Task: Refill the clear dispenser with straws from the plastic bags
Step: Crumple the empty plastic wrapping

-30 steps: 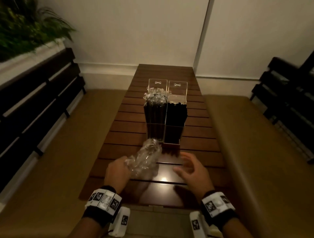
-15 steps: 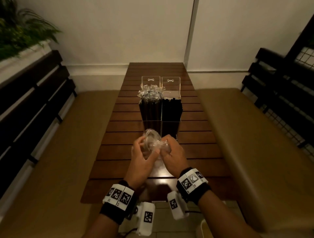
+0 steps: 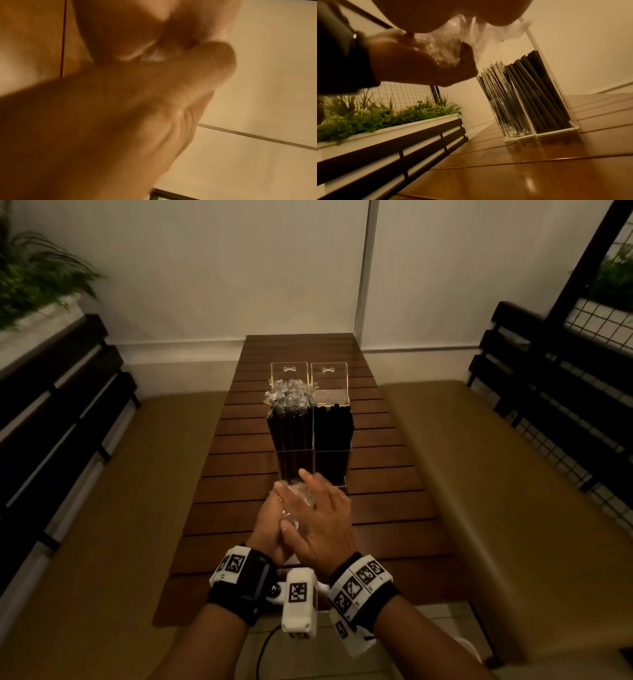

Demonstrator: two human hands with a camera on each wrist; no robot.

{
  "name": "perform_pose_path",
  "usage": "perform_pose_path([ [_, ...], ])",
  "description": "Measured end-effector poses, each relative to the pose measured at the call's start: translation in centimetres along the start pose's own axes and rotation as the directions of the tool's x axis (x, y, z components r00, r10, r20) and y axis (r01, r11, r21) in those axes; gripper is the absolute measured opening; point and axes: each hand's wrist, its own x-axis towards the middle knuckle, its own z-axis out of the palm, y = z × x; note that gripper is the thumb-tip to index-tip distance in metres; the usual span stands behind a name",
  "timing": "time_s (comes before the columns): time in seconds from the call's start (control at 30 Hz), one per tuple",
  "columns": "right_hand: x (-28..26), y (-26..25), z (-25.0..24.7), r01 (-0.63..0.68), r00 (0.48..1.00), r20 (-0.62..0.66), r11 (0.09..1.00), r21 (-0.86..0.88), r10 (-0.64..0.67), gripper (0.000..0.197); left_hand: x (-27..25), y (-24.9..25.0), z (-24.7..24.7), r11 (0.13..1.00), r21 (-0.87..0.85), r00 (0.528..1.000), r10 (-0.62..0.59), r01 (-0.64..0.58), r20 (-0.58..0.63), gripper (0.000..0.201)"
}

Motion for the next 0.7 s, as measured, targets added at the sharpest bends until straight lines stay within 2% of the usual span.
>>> perform_pose_path([
  [0.1, 0.3, 0.2, 0.4, 0.017, 1.000, -0.018, 0.999, 0.042, -0.016, 0.057, -0.6, -0.3, 0.2, 0.997, -0.078, 0.999, -0.025, 0.028, 0.043, 0.053],
  [0.17, 0.5, 0.1, 0.2, -0.050, 0.998, 0.040, 0.981, 0.186, 0.044, 0.059, -0.6, -0.6, 0.1, 0.995, -0.097, 0.998, -0.034, 0.040, 0.060, 0.055],
  [0.23, 1.1, 0.8, 0.0, -0.132, 0.991, 0.049, 0.963, 0.236, 0.124, 0.058, -0.6, -1.1, 0.4, 0.997, -0.054, 0.997, -0.061, 0.064, 0.056, 0.063],
  [0.3, 1.7, 1.6, -0.3, -0.117, 0.993, 0.001, 0.971, 0.210, 0.120, 0.047, -0.5, -1.9, 0.7, 0.996, -0.012, 0.994, -0.084, 0.085, 0.063, 0.067],
  [0.4, 2.4, 1.8, -0.4, -0.049, 0.995, -0.081, 0.984, 0.173, 0.063, 0.028, -0.7, -2.4, 1.4, 0.994, -0.047, 0.992, -0.091, 0.096, 0.091, 0.066],
  [0.53, 2.8, 1.8, -0.9, -0.129, 0.984, -0.078, 0.948, 0.291, 0.158, 0.019, -0.6, -2.0, 1.9, 0.988, -0.112, 0.986, -0.095, 0.110, 0.134, 0.055],
  [0.63, 3.2, 2.3, -1.6, -0.200, 0.973, -0.029, 0.902, 0.384, 0.228, 0.014, -0.7, -1.8, 1.9, 0.997, -0.051, 0.983, -0.050, 0.060, 0.179, 0.042],
  [0.7, 3.2, 2.6, -1.8, -0.181, 0.979, -0.020, 0.912, 0.369, 0.202, 0.014, -0.6, -1.4, 1.8, 1.000, 0.001, 0.982, -0.019, 0.019, 0.190, 0.039],
])
